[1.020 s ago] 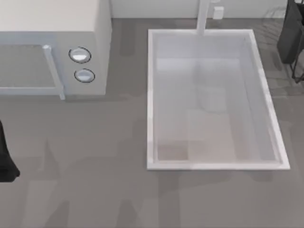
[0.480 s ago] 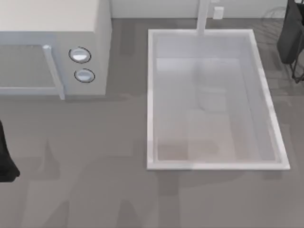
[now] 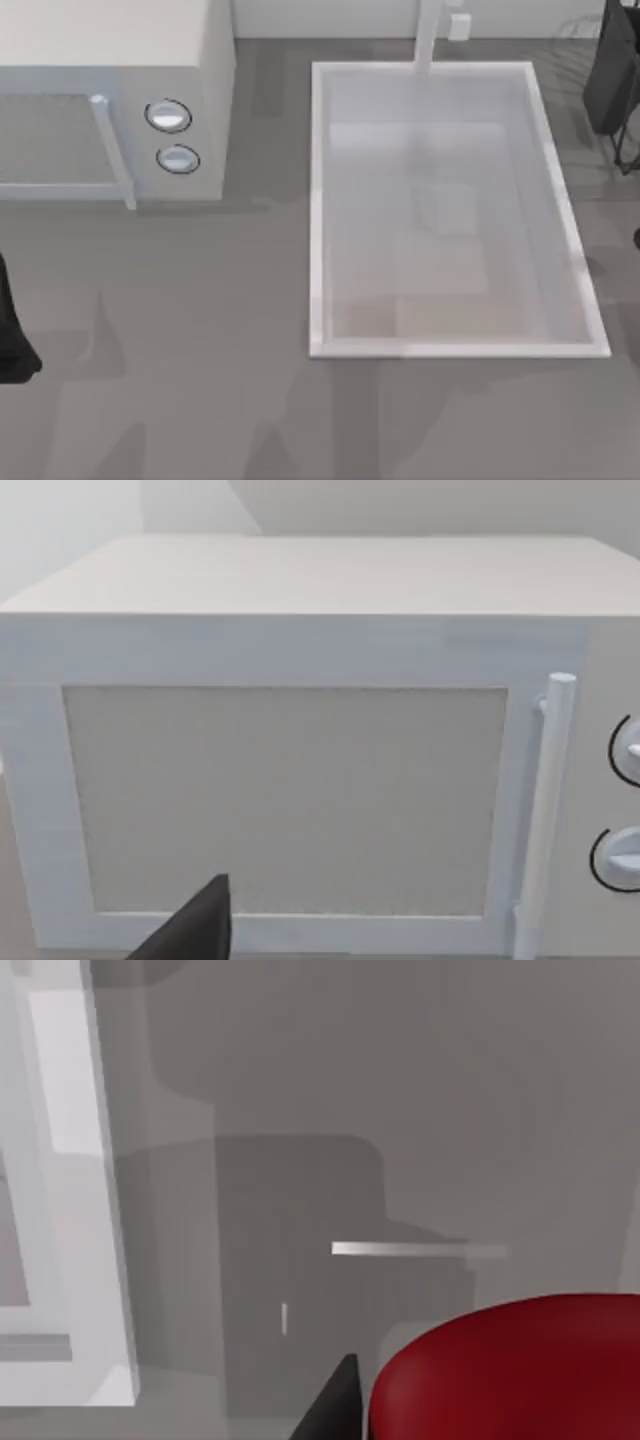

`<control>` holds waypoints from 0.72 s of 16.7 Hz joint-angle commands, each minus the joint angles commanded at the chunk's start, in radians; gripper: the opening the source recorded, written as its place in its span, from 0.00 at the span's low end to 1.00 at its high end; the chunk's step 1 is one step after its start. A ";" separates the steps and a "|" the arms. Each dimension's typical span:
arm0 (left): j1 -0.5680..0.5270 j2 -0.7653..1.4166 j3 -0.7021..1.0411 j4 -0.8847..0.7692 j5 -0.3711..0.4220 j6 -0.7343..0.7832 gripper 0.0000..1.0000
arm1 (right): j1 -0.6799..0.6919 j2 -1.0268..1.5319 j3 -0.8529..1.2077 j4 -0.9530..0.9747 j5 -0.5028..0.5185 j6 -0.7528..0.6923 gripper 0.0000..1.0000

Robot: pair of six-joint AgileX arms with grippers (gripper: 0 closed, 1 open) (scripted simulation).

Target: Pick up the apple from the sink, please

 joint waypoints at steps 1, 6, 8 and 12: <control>0.000 0.000 0.000 0.000 0.000 0.000 1.00 | 0.000 0.003 -0.008 0.009 0.000 0.000 0.00; 0.000 0.000 0.000 0.000 0.000 0.000 1.00 | 0.000 0.003 -0.009 0.009 0.000 0.000 0.15; 0.000 0.000 0.000 0.000 0.000 0.000 1.00 | 0.000 0.003 -0.009 0.009 0.000 0.000 0.30; 0.000 0.000 0.000 0.000 0.000 0.000 1.00 | 0.000 0.003 -0.009 0.009 0.000 0.000 0.60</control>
